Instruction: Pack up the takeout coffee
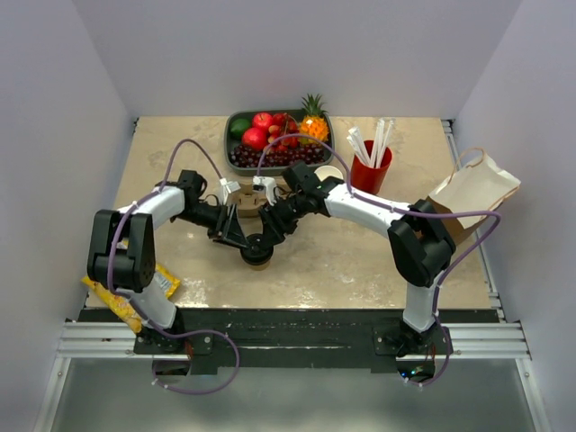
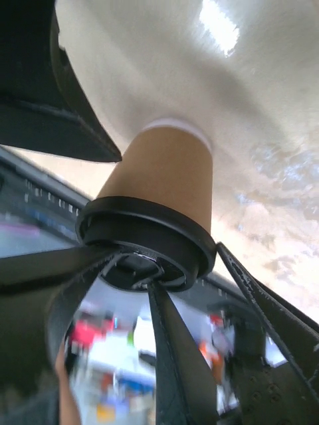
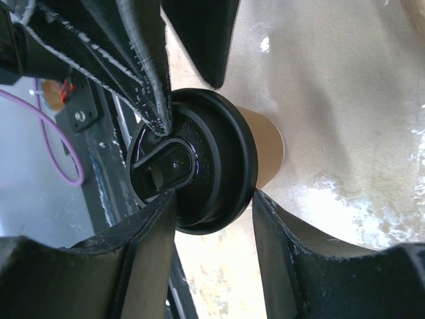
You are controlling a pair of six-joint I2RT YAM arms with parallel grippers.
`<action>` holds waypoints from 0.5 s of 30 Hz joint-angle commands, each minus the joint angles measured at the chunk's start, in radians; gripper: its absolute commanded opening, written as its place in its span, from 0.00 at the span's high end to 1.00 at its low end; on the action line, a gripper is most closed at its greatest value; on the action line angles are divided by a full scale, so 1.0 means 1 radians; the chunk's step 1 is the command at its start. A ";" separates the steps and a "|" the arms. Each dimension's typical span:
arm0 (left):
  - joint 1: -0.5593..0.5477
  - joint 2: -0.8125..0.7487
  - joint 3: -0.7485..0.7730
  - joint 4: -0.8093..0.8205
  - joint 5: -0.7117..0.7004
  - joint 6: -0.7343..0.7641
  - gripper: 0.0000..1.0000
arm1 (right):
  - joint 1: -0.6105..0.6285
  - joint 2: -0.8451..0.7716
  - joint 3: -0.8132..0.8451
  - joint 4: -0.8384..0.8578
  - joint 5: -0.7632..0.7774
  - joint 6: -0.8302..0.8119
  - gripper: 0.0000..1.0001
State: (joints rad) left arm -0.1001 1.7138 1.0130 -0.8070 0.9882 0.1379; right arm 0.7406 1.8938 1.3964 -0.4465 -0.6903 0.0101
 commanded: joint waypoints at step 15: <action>-0.019 -0.317 0.061 0.098 -0.097 0.408 0.00 | -0.176 -0.157 0.190 -0.190 0.018 -0.292 0.44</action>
State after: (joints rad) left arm -0.1184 1.5379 1.1133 -0.7635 0.8417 0.3782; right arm 0.6025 1.8645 1.5940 -0.5915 -0.6991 -0.1947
